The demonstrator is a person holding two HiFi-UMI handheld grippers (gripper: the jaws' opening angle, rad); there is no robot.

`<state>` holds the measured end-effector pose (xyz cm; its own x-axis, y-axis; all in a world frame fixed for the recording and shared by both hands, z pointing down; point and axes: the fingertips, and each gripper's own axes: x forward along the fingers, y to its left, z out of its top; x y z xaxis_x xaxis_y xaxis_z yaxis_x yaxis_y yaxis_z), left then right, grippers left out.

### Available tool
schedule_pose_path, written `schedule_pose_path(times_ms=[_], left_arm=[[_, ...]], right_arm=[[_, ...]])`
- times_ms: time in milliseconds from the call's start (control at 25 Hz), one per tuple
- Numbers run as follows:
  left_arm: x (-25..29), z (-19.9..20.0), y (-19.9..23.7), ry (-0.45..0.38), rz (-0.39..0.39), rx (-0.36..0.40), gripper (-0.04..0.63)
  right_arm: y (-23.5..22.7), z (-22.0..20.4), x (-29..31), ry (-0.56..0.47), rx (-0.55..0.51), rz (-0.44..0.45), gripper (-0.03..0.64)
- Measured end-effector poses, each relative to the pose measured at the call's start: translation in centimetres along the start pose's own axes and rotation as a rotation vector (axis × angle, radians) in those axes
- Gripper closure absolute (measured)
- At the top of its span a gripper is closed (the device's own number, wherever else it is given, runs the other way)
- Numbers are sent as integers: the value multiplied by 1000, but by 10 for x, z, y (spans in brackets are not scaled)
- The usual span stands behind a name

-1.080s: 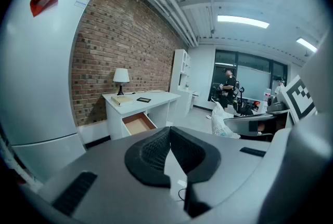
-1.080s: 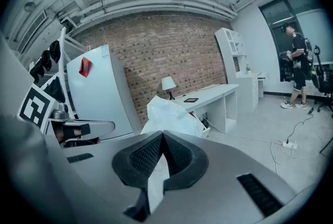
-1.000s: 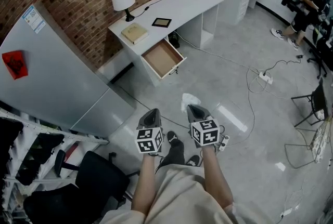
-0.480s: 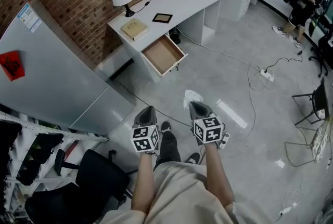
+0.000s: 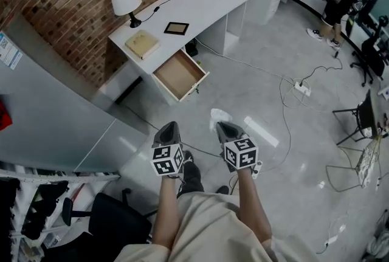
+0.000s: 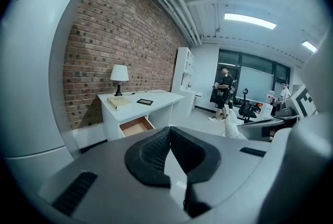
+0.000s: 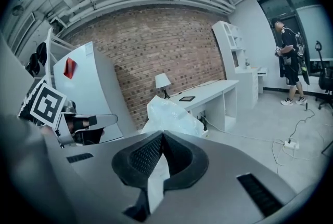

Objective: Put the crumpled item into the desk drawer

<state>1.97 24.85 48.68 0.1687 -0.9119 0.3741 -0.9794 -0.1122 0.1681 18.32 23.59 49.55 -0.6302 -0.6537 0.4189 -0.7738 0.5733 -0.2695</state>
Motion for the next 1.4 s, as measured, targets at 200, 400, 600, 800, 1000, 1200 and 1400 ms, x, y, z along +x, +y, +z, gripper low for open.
schedule_pose_path(times_ms=[200,400,600,800,1000,1200,1400], left_arm=[[61,22,10,3,-56,-11,580],[111,43,41,16,-90,-10,580],[154,55,82,45,-114,-22,580],[188,62,122,70,-137,-31,580],[207,67,155,76,-156,-25,580],[215,65,187,76,-158,-47,580],[216,70,207,65,-148,-73,580]], right_arm=[[-34,21,34,16,23,-62,591],[-49,36,79,38,40,-96,591],[-50,48,133,68,56,-115,591],[-42,57,187,78,97,-118,591],[-33,67,230,74,113,-114,591],[-36,67,254,89,123,-136,591],[-39,78,273,82,133,-132,591]])
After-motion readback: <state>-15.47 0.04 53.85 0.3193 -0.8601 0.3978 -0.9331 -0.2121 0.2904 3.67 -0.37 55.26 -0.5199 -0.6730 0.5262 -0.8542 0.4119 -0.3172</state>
